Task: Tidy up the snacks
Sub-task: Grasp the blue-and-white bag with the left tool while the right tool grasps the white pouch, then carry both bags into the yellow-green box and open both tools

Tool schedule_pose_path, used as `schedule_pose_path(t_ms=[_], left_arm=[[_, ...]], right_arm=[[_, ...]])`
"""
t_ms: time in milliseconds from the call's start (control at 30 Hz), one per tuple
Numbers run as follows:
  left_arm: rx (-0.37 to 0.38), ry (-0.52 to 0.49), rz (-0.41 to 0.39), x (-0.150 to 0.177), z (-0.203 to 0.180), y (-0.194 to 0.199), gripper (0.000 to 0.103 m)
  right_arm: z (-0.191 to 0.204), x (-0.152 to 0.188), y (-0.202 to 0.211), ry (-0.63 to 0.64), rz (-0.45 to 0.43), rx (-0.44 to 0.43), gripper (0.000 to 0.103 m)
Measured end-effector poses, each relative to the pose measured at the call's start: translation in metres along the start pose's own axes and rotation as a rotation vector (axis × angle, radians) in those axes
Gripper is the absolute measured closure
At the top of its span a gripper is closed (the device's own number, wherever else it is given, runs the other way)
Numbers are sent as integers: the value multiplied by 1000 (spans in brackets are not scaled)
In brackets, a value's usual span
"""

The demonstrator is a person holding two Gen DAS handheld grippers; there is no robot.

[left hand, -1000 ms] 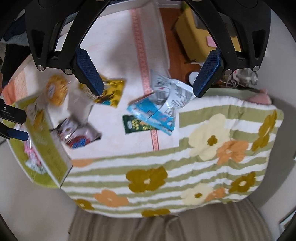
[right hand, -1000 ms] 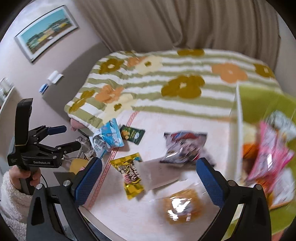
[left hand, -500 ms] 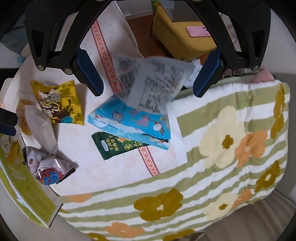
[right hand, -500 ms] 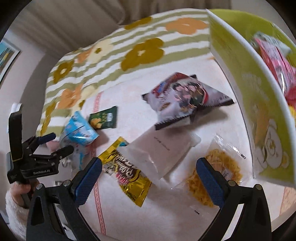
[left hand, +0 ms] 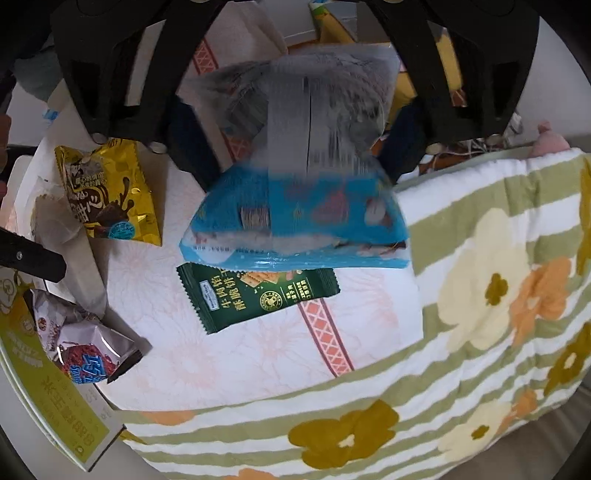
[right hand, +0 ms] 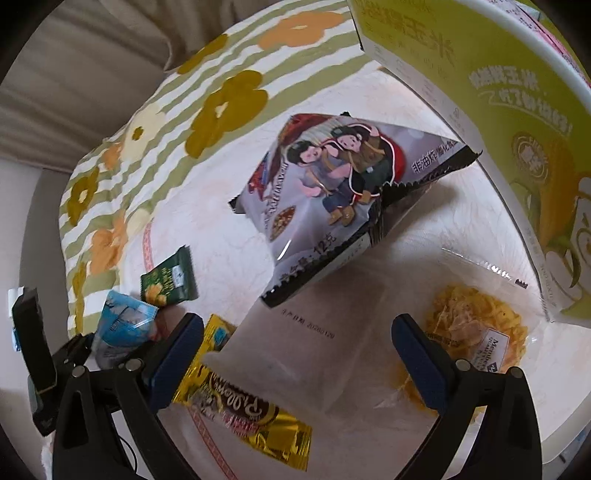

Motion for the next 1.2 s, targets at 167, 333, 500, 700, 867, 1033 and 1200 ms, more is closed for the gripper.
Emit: schedule_pose_path(t_ms=[167,333,500,700,867,1033,1200], left_arm=[[28,36,-5,-1,1,3,37],[35,58,-26,-2,-3,10,37],[48,74,-43,-4,-9,18,37],[74,109,-66,-5,-14,30,37],[79,118,-85,-3,-20,39,37],[84,115,-116,0,-28,52,37],[98,107,-148,2,-40,67,37]], right_arm=[[-3,-1,-6,-14,0,36,2],[1,-3,-13,11,8,57,5],[3,-3,-16,61,13,103,23],[4,2,-16,149,16,128,30],[-2,8,-4,111,-21,16,34],[1,20,14,102,-50,-54,34],[9,30,35,110,-70,-98,34]])
Point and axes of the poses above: each gripper's, at about its wrist camera, not at the fingertips, and y roughly against the way its jaws point, z to its left, x to its underside, the point moved 3 cm from there along -y, roughly the way its jaws point, and after that the axes turned 14 degrees about y, right-handed, at the moved point
